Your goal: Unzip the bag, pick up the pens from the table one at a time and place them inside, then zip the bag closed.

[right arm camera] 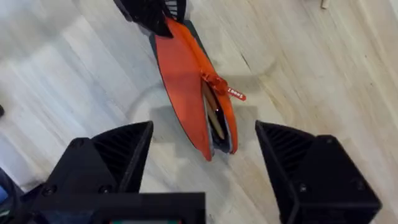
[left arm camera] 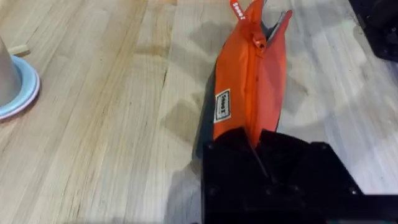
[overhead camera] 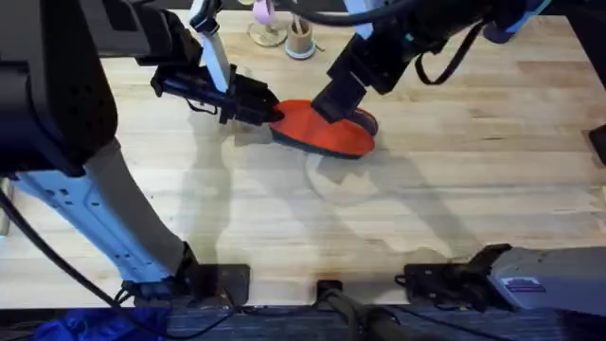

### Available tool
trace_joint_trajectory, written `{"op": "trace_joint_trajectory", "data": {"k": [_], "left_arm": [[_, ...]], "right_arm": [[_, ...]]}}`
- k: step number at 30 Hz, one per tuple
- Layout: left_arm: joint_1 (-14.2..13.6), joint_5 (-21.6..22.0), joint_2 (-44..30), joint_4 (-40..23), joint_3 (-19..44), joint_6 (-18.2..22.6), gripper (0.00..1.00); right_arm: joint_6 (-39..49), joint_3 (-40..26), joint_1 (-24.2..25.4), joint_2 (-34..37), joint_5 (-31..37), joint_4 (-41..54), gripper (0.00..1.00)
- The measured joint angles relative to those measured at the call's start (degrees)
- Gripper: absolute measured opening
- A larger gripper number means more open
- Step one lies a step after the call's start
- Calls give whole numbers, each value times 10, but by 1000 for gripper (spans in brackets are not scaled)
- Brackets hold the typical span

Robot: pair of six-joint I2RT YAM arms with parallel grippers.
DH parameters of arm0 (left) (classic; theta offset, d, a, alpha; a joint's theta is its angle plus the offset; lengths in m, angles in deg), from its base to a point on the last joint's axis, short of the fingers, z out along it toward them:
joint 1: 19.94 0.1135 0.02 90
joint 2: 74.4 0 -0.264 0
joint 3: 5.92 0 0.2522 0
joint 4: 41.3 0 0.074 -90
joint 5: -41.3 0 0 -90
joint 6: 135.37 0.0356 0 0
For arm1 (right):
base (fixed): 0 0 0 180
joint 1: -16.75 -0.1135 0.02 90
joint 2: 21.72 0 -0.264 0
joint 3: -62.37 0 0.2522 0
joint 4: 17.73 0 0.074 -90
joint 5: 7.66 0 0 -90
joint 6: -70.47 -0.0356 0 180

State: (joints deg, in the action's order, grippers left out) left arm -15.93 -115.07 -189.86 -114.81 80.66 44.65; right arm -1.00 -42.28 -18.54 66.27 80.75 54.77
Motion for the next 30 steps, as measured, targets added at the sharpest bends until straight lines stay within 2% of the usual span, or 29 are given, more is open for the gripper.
{"op": "trace_joint_trajectory", "data": {"k": [9, 30], "left_arm": [[0, 0, 0, 1, 0, 0, 43], [0, 0, 0, 2, 0, 0, 42]], "right_arm": [[2, 0, 24, 42, -15, -2, 997], [26, 0, 34, 118, -24, -44, 996]]}}
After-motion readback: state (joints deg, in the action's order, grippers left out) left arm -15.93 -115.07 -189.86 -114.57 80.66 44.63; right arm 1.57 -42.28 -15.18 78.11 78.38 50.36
